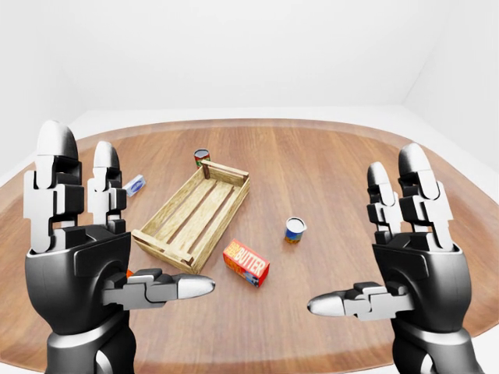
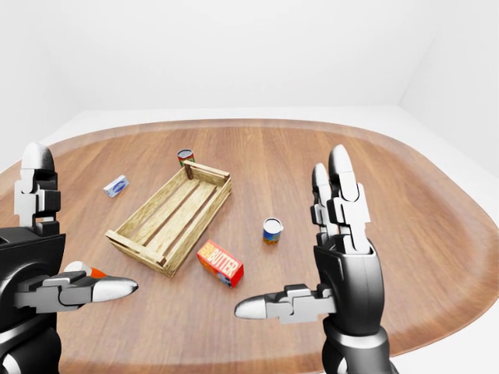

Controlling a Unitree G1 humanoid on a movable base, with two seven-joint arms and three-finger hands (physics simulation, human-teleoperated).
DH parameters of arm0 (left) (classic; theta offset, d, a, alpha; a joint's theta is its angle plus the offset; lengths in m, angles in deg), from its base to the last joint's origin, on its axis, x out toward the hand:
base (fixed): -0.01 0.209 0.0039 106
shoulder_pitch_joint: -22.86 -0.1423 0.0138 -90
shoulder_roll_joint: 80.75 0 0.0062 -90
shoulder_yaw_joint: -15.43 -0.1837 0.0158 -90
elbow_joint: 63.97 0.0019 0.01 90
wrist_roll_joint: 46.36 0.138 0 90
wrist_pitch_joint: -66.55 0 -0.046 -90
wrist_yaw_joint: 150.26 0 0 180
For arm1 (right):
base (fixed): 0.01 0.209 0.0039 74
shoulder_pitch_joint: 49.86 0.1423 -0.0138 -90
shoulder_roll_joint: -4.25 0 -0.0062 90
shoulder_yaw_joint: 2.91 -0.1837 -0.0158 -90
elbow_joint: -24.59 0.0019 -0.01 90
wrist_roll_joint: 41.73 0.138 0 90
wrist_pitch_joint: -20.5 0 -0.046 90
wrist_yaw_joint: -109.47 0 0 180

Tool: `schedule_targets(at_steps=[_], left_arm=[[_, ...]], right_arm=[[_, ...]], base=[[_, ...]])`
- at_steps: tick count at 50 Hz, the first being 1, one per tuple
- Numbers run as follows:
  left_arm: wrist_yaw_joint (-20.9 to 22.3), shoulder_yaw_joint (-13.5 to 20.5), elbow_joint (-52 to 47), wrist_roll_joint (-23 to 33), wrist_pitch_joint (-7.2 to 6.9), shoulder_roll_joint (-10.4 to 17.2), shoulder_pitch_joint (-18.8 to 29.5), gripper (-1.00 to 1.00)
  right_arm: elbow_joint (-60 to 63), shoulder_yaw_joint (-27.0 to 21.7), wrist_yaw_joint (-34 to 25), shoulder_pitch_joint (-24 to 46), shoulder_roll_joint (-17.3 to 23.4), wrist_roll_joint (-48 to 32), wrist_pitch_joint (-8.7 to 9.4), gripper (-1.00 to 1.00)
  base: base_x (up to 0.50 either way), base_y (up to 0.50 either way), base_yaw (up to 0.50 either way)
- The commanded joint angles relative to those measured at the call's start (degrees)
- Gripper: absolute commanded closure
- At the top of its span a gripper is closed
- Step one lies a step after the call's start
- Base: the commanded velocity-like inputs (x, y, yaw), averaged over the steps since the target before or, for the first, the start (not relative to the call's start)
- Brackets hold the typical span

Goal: Pick up the butter and put it in the tray.

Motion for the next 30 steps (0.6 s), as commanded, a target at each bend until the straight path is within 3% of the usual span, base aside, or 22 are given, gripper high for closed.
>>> schedule_targets(at_steps=[1, 30], left_arm=[[-2.01, -1.10, 6.94, 1.18, 0.00, 0.09, 2.81, -1.00], [-2.10, -0.91, 7.12, 1.12, 0.00, 0.12, 3.13, -1.00]], right_arm=[[-6.62, 0.69, 0.77, 2.69, 0.59, -3.48, 0.00, -1.00], [-6.87, -0.46, -0.05, 2.73, -0.01, -3.37, 0.00, -1.00]], base=[[0.00, 0.30, 0.00], [0.00, 0.50, 0.00]])
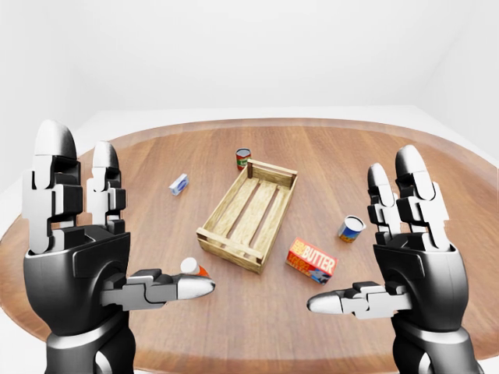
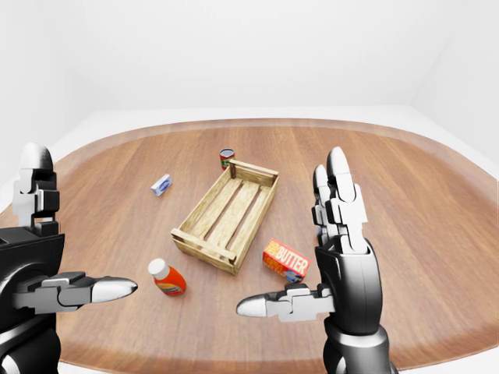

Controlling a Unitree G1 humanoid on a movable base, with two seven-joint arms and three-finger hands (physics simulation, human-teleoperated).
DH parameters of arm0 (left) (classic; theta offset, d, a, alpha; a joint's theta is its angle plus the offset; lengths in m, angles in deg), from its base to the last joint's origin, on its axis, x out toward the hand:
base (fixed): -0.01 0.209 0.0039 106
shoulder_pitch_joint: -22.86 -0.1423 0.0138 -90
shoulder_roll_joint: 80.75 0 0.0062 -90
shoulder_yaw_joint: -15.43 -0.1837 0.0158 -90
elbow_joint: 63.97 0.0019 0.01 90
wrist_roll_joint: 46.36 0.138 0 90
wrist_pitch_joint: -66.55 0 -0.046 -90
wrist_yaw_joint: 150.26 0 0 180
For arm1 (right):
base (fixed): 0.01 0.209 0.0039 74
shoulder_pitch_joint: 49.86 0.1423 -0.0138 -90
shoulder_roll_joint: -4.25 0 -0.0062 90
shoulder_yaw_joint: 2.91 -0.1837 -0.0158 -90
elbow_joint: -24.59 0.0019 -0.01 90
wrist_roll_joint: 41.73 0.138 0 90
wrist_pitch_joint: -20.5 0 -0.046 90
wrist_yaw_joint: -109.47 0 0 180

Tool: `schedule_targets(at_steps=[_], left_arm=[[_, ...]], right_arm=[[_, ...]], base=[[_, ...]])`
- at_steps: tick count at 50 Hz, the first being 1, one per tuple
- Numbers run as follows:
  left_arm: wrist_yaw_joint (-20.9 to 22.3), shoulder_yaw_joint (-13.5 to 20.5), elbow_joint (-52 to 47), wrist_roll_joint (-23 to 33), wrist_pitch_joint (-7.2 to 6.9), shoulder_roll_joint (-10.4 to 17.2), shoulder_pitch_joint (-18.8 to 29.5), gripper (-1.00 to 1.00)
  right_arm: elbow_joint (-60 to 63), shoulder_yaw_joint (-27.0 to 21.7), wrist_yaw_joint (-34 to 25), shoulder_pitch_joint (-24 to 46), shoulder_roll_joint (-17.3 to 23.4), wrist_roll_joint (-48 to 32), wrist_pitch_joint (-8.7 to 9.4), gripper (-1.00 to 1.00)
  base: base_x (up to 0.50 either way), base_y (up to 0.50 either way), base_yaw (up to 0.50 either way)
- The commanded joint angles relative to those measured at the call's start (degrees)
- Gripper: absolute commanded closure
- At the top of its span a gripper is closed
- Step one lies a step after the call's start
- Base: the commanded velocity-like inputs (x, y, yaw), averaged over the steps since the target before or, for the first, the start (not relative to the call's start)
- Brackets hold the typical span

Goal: Pick up the butter and put it in the tray.

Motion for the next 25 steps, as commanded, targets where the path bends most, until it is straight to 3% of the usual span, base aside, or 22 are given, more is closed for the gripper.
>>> schedule_targets(at_steps=[1, 5, 17, 25], left_arm=[[-2.08, -0.87, 7.34, 1.08, 0.00, 0.14, 3.25, -1.00], [-2.11, -0.93, 7.29, 1.09, 0.00, 0.15, 3.22, -1.00], [-2.05, -1.00, 7.35, 1.10, 0.00, 0.15, 3.14, -1.00], [-2.06, -1.15, 7.54, 1.25, 0.00, 0.14, 3.05, -1.00]], right_arm=[[-6.56, 0.01, 0.75, 2.95, 0.22, -0.59, 0.00, -1.00], [-6.67, -0.56, 1.50, 3.44, -0.48, 0.22, 0.00, -1.00], [-5.42, -1.67, 1.51, 3.81, -0.36, 1.54, 0.00, -1.00], [-5.58, -2.07, 1.22, 3.52, -0.71, 0.77, 0.00, -1.00]], base=[[0.00, 0.50, 0.00], [0.00, 0.41, 0.00], [0.00, 0.00, 0.00], [0.45, -0.01, 0.00]])
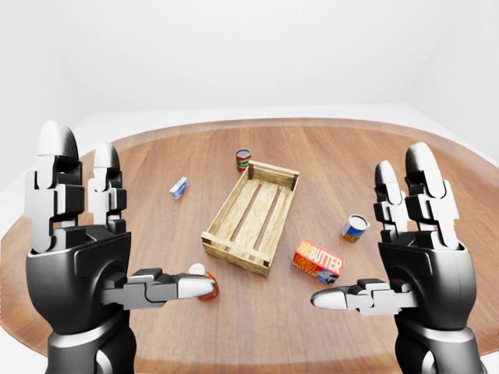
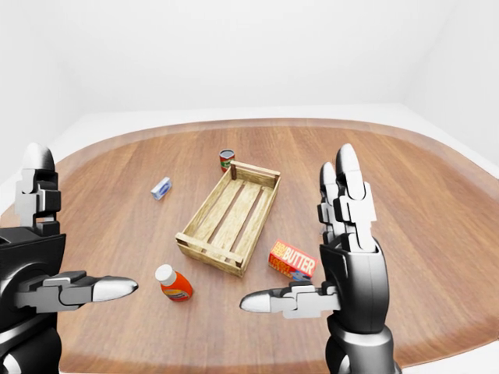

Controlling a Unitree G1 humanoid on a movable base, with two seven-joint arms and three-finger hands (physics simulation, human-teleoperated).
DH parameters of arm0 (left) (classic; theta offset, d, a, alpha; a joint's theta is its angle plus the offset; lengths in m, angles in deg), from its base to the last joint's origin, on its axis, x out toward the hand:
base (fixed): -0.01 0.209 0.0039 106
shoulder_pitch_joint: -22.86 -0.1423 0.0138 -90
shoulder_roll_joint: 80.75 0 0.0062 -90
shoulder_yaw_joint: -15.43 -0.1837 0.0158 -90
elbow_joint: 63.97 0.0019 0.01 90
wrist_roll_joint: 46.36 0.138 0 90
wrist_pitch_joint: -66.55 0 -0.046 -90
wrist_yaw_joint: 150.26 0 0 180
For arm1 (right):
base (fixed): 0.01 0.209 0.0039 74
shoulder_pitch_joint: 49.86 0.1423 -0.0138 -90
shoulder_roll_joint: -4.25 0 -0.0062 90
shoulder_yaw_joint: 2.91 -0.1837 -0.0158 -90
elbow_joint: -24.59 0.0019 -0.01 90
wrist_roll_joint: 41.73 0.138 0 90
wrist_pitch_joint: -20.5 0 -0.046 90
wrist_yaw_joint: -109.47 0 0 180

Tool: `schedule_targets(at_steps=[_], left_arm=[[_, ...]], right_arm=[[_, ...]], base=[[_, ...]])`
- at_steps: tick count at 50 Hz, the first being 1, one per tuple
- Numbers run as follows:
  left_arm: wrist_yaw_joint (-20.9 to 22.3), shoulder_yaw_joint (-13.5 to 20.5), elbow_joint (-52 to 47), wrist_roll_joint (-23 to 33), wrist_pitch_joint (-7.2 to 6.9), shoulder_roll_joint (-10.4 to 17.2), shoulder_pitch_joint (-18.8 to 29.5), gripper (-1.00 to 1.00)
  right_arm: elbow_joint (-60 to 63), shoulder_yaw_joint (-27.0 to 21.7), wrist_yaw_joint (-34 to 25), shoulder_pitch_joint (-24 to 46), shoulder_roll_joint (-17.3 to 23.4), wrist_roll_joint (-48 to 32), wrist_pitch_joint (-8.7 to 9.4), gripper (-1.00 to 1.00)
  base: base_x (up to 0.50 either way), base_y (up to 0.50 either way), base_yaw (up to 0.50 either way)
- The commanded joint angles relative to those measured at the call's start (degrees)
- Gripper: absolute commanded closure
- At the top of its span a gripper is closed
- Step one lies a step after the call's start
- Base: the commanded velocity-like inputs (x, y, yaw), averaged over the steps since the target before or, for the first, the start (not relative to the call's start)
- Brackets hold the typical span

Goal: Pick up the butter and put it in the tray.

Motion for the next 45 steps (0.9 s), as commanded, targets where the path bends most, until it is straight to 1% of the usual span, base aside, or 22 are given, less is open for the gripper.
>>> schedule_targets(at_steps=[1, 13, 18, 20, 24, 27, 29, 32, 33, 37, 38, 39, 40, 42, 43, 44, 45], left_arm=[[-1.99, -1.08, 7.10, 1.14, 0.00, 0.11, 2.98, -1.00], [-1.95, -1.05, 7.34, 1.13, 0.00, 0.09, 2.88, -1.00], [-2.05, -0.96, 6.83, 1.00, 0.00, 0.11, 3.06, -1.00], [-1.95, -0.79, 7.17, 0.88, 0.00, 0.12, 3.11, -1.00], [-1.99, -1.09, 7.29, 1.00, 0.00, 0.07, 2.96, -1.00], [-1.85, -1.15, 7.08, 0.94, 0.00, 0.06, 2.72, -1.00], [-1.83, -1.28, 7.20, 1.08, 0.00, 0.06, 2.68, -1.00], [-1.86, -1.56, 6.99, 1.22, 0.00, 0.02, 2.53, -1.00], [-1.81, -1.37, 6.83, 0.97, 0.00, 0.03, 2.58, -1.00], [-1.78, -1.30, 6.39, 0.76, 0.00, 0.02, 2.56, -1.00], [-1.71, -1.55, 6.60, 0.94, 0.00, -0.03, 2.32, -1.00], [-1.73, -1.56, 6.31, 0.87, 0.00, -0.01, 2.35, -1.00], [-1.73, -1.43, 6.24, 0.78, 0.00, 0.02, 2.44, -1.00], [-1.71, -1.06, 6.06, 0.47, 0.00, 0.06, 2.68, -1.00], [-1.69, -0.97, 6.03, 0.38, 0.00, 0.03, 2.63, -1.00], [-1.67, -1.13, 6.23, 0.53, 0.00, -0.01, 2.49, -1.00], [-1.66, -1.27, 6.29, 0.67, 0.00, -0.02, 2.40, -1.00]], right_arm=[[-5.60, -0.81, 0.71, 2.71, -0.16, 0.13, 0.00, -1.00], [-6.09, -1.25, 0.84, 2.72, -0.45, 0.83, 0.00, -1.00], [-5.57, -1.66, 0.91, 3.05, -0.64, 2.08, 0.00, -1.00], [-3.40, -1.48, 0.94, 3.03, -0.45, 1.96, 0.00, -1.00], [-1.70, -1.43, -0.26, 2.29, 0.60, -0.07, 0.00, -1.00], [-0.11, -6.62, -3.70, 1.35, 0.48, 0.34, 0.00, -1.00], [-0.13, -9.79, -6.41, 0.62, -0.42, -0.10, 0.00, -1.00], [-0.42, -16.28, -11.74, -0.98, -2.29, 0.18, 0.00, -1.00], [-1.69, -19.64, -14.03, -2.98, -3.13, -0.53, 0.00, -1.00], [-5.65, -26.79, -21.61, -5.29, -7.88, -2.58, 0.00, -1.00], [-6.51, -28.98, -23.90, -5.92, -9.03, -1.87, 0.00, -1.00], [-8.52, -31.56, -26.15, -6.80, -10.20, -1.50, 0.00, -1.00], [-11.13, -33.26, -27.53, -6.95, -11.23, -2.57, 0.00, -1.00], [-14.79, -36.26, -31.06, -7.17, -13.02, -2.15, -0.06, -1.00], [-18.85, -38.26, -31.85, -7.09, -12.99, -3.37, -4.52, -1.00], [-20.48, -39.42, -34.02, -7.07, -13.29, -2.19, -5.47, -1.00], [-20.82, -40.40, -34.80, -6.62, -13.73, -1.98, -6.29, -1.00]], base=[[0.50, -0.02, 0.00], [0.50, -0.03, 0.00], [0.05, 0.00, 0.00], [0.00, 0.00, 0.00], [0.00, 0.00, 0.00], [0.00, 0.00, 0.00], [0.00, 0.00, 0.00], [0.00, 0.00, 0.00], [0.00, 0.00, 0.00], [0.00, 0.00, 0.00], [0.00, 0.00, 0.00], [0.00, 0.00, 0.00], [0.00, 0.00, 0.00], [0.00, 0.00, 0.00], [0.00, 0.00, 0.00], [0.00, 0.00, 0.00], [0.00, 0.00, 0.00]])
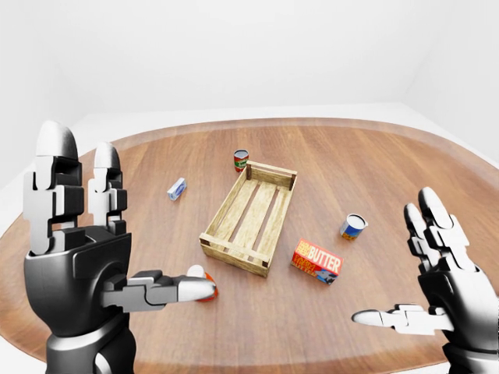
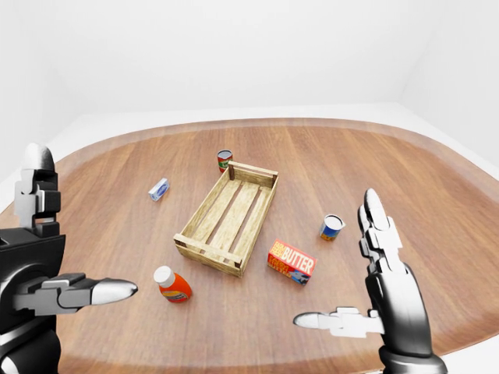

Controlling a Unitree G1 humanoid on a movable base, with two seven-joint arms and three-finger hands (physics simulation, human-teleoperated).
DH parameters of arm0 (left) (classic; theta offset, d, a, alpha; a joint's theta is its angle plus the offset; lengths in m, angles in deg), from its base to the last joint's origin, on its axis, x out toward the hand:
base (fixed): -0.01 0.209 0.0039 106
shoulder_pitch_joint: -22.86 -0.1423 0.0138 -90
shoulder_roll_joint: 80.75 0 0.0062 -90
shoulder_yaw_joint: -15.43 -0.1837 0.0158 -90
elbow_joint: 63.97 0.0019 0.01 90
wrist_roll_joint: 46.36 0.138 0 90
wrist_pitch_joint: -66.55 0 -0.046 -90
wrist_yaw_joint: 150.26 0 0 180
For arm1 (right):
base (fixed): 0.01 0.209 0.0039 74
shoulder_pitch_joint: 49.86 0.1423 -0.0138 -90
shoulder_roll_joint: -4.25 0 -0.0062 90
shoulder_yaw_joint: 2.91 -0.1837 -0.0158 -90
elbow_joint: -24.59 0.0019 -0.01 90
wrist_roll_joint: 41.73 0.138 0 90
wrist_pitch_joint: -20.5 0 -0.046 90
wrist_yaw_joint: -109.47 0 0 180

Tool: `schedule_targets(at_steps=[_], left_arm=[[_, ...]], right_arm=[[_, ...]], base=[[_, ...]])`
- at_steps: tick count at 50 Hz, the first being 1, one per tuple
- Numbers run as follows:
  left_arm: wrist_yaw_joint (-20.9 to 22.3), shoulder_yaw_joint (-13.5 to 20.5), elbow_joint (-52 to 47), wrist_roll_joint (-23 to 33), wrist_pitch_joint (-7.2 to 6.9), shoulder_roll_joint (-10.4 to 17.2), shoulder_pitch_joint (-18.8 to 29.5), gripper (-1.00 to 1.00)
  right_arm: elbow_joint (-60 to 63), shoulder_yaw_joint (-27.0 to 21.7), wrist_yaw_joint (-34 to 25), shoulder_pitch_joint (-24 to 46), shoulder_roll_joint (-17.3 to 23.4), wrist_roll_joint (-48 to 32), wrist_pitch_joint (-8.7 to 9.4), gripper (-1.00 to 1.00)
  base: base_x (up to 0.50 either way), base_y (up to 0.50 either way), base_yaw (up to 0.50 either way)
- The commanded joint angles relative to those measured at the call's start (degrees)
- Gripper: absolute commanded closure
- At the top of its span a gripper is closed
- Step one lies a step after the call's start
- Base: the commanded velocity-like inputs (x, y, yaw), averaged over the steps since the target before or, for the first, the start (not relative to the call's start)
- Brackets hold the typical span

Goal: Pick up the butter and put it in the tray.

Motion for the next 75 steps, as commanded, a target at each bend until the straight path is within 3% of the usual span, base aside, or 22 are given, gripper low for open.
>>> schedule_targets(at_steps=[1, 2, 7, 10, 11, 14, 22, 49, 75], left_arm=[[-1.90, -1.25, 6.78, 1.13, 0.00, 0.03, 2.66, -1.00], [-1.89, -1.62, 6.76, 1.40, 0.00, -0.01, 2.42, -1.00], [-1.92, -1.28, 7.38, 1.26, 0.00, 0.10, 2.93, -1.00], [-1.97, -1.21, 6.62, 1.07, 0.00, 0.09, 2.83, -1.00], [-1.92, -1.13, 6.52, 0.97, 0.00, 0.08, 2.79, -1.00], [-1.94, -0.93, 6.57, 0.83, 0.00, 0.08, 2.96, -1.00], [-1.99, -0.76, 6.63, 0.64, 0.00, 0.10, 3.08, -1.00], [-1.96, -0.63, 6.68, 0.61, 0.00, 0.10, 3.03, -1.00], [-2.00, -0.65, 6.63, 0.61, 0.00, 0.07, 3.07, -1.00]], right_arm=[[-18.40, -17.13, -13.76, 0.94, -6.19, -2.34, -5.53, -1.00], [-19.07, -18.35, -14.36, 1.93, -5.58, -0.98, -4.78, -1.00], [-21.23, -19.06, -13.86, 3.93, -4.52, -3.57, -5.24, -1.00], [-22.34, -18.51, -12.94, 4.88, -3.18, -5.19, -4.49, -1.00], [-21.29, -18.63, -12.82, 5.33, -2.45, -5.46, -2.68, -1.00], [-20.77, -18.62, -12.49, 6.04, -1.41, -6.04, -1.06, -1.00], [-22.11, -16.86, -11.08, 7.44, 0.45, -8.60, 0.55, -1.00], [-29.44, -7.42, -5.33, 9.25, 5.24, -16.32, 0.55, -1.00], [-40.55, -3.43, -1.88, 12.08, 9.54, -18.77, 0.55, -1.00]], base=[[0.00, 0.00, 0.00], [0.00, 0.00, 0.00], [0.00, 0.00, 0.00], [0.00, 0.00, 0.00], [0.00, 0.00, 0.00], [0.00, 0.00, 0.00], [0.00, 0.00, 0.00], [0.00, 0.00, 0.00], [0.00, 0.00, 0.00]])
